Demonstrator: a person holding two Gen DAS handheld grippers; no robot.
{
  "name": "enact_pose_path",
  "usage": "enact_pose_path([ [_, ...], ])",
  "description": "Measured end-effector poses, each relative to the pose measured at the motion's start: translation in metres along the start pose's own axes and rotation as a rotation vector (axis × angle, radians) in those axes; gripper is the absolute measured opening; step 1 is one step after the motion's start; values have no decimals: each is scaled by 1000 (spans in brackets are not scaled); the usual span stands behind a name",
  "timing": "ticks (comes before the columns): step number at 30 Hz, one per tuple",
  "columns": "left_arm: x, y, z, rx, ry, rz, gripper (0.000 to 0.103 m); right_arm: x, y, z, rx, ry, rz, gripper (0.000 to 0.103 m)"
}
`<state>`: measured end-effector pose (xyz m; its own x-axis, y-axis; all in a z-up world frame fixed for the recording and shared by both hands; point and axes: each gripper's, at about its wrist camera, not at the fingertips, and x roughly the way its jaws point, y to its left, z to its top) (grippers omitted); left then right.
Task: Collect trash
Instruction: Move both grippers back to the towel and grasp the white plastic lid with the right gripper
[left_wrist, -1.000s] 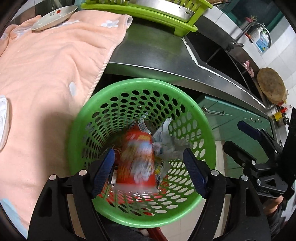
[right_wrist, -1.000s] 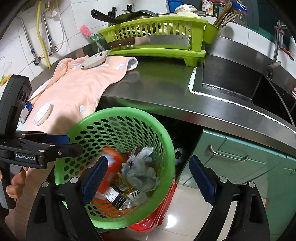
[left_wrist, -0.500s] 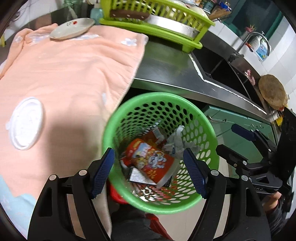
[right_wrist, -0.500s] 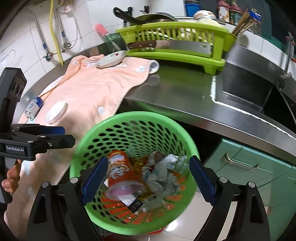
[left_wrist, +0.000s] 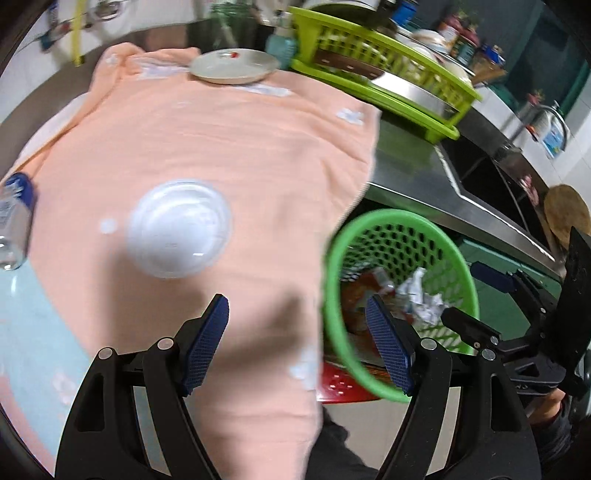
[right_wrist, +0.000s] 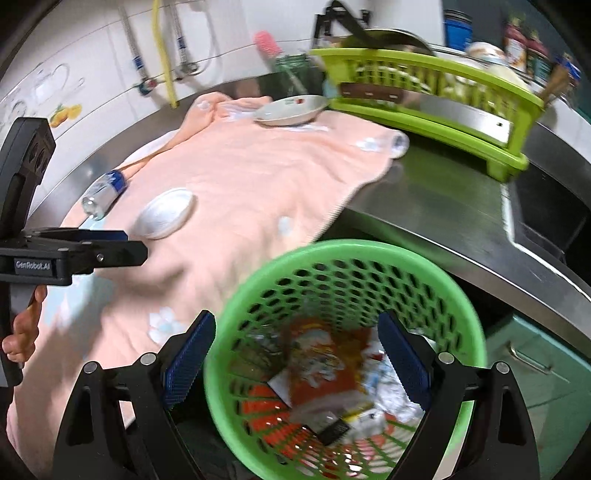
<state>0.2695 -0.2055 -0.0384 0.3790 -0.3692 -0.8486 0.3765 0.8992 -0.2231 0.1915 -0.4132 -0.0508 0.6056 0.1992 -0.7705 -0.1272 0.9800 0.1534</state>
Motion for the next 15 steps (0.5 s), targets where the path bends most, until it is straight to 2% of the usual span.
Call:
enact_pose_path([
  [15,-51,107,11,-128,-78,162,83,44,93,39,-143,18,123,90],
])
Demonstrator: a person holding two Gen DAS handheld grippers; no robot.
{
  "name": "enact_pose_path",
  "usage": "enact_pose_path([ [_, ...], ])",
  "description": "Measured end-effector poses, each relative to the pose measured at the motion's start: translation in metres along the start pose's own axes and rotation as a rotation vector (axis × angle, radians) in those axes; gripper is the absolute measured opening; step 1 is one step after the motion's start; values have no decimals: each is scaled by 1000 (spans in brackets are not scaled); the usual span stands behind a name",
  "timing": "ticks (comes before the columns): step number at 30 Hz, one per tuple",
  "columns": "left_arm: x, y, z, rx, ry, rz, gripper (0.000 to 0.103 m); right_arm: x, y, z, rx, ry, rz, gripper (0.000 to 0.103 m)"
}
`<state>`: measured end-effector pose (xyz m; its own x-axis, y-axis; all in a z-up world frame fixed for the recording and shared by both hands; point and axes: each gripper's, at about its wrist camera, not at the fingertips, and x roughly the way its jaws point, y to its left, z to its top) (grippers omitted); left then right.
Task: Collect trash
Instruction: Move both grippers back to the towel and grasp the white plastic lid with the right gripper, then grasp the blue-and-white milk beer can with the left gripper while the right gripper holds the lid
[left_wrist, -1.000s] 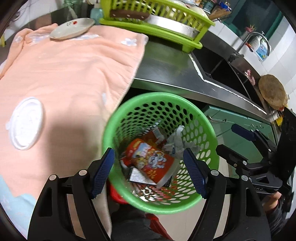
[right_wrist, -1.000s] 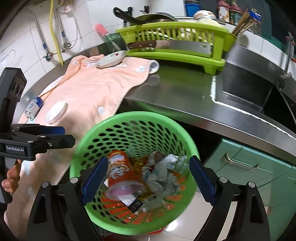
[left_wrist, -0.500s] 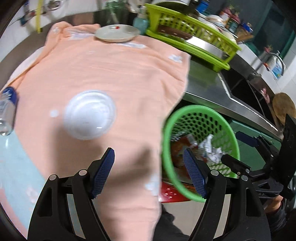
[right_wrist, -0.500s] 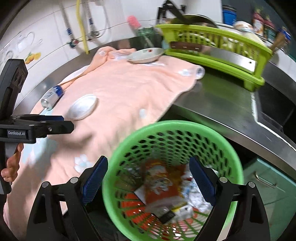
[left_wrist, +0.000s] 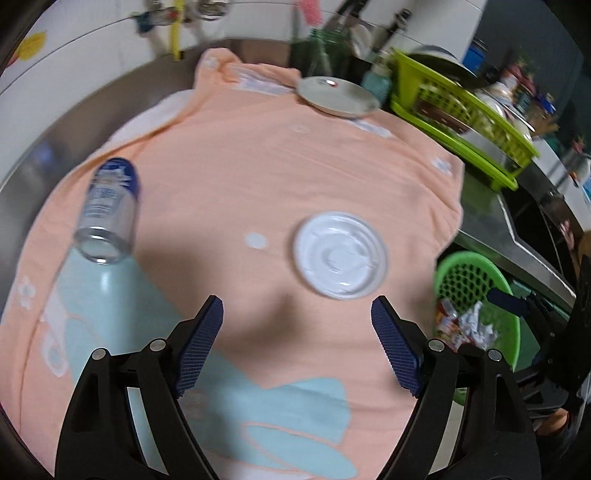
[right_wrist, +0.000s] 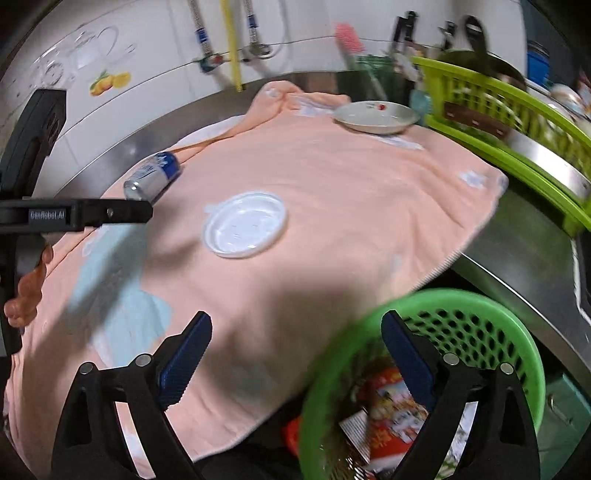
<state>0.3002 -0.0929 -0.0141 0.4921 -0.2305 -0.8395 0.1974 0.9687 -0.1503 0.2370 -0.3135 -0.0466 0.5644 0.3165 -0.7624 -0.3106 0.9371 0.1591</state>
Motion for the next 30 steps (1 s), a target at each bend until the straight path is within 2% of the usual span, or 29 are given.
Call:
enact_pose_path([
  [12,-13,67,25,-80,-39,92,90,49,38,37,-83,37,33,93],
  [17,-18,92,41,-100,-58,142,94,74,50,47,-117,64,17,93],
  [23,-20,118,60,-109,-77,213,96,103,51,55,-121,97,4,93],
  [30,-1,149,74,-127,-43,262,97,122,46,61,-123,118,-8,93],
])
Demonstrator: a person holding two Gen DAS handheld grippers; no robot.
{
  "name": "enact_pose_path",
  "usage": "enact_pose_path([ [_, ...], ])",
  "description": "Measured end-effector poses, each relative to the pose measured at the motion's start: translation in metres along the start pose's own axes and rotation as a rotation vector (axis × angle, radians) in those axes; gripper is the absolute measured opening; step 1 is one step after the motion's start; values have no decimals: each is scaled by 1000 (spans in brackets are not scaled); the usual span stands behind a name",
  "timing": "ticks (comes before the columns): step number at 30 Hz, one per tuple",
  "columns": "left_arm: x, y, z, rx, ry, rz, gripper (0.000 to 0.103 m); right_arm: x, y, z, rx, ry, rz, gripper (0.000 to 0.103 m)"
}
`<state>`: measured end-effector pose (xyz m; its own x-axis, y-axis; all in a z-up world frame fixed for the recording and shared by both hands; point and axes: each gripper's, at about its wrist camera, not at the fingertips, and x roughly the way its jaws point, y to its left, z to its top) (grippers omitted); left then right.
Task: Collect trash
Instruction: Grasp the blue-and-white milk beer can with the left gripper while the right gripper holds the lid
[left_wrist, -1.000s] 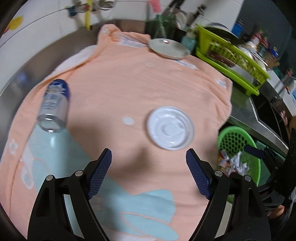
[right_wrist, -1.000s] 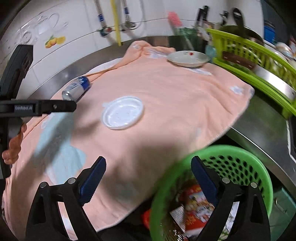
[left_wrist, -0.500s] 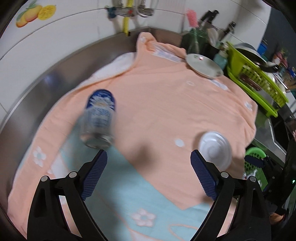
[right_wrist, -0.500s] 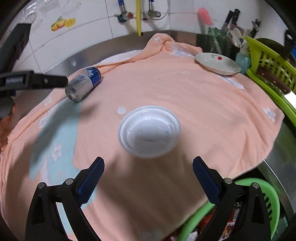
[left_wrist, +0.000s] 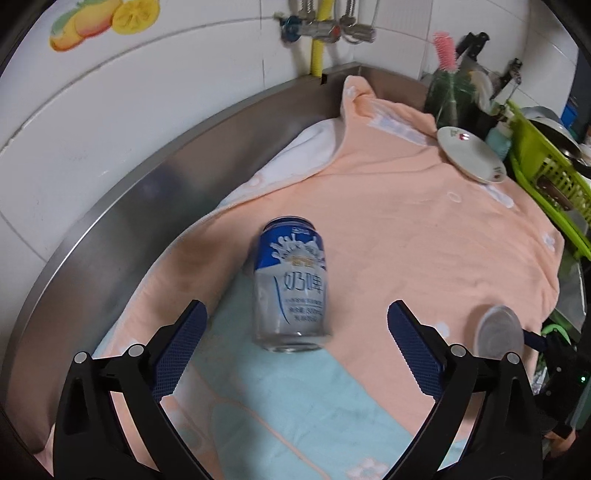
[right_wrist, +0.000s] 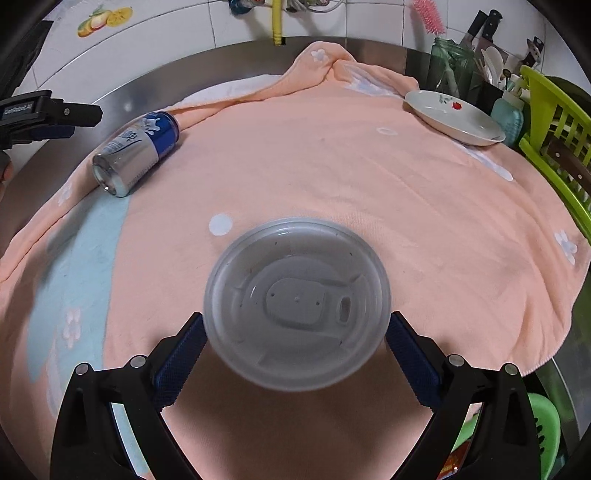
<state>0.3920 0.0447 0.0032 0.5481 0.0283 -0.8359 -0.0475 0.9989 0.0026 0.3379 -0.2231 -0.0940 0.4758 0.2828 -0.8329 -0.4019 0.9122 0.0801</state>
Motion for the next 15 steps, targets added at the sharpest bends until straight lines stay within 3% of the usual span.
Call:
enact_pose_path([
  [15,58,13,6,-45,109,18,97,7,2,10,11,-9,1,91],
])
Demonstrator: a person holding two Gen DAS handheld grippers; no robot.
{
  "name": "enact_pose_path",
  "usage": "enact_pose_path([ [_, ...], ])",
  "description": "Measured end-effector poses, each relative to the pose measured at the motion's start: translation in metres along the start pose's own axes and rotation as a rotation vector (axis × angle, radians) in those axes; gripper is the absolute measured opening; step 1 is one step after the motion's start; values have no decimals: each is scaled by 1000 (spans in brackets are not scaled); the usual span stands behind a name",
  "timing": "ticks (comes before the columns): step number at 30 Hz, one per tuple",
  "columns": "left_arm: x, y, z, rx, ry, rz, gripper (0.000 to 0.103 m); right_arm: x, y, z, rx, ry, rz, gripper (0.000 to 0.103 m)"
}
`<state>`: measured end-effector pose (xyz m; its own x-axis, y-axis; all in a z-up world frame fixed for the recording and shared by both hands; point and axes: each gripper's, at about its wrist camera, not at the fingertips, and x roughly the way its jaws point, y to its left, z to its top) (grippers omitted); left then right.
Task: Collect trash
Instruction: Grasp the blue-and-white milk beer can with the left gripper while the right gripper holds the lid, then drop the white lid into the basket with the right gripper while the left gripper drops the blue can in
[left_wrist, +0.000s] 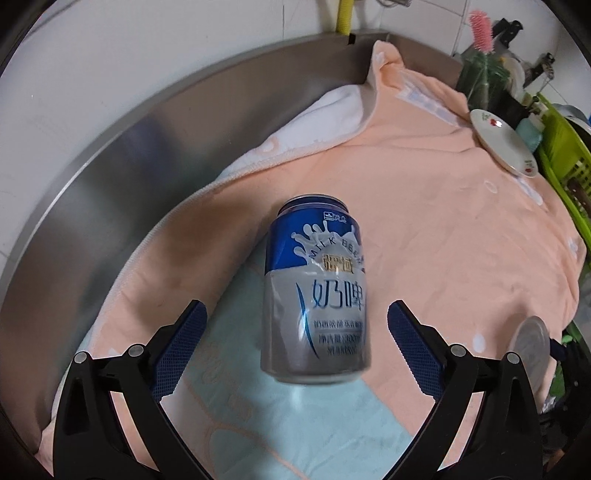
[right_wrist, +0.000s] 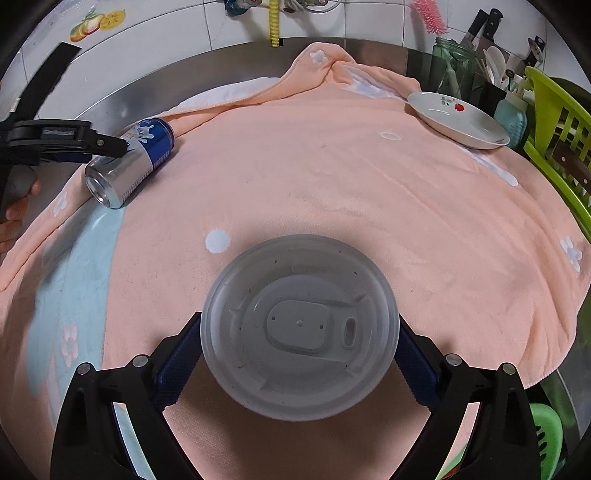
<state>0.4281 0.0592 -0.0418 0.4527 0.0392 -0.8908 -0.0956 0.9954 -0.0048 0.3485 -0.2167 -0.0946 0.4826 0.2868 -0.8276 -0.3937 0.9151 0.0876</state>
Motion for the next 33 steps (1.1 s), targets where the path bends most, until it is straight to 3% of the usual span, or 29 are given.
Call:
enact_pose_path([
  [9,22,-5,8,17,26,8,95,-8,-5,-2,12,-26,12,91],
  [14,30,-10,10,20,38,-10,81,-18,-6,-4,19,-41,25,91],
  [17,33,-12,11,20,37,-23,66,-24,-5,-8,23,-47,30,91],
  [24,21,-16,4,28,-1,-40,64,-38,-7,-18,48,-64,45,91],
  [33,-24,-45,-28,92,-63,-107,64,-68,-20,-41,90,-89,28,91],
])
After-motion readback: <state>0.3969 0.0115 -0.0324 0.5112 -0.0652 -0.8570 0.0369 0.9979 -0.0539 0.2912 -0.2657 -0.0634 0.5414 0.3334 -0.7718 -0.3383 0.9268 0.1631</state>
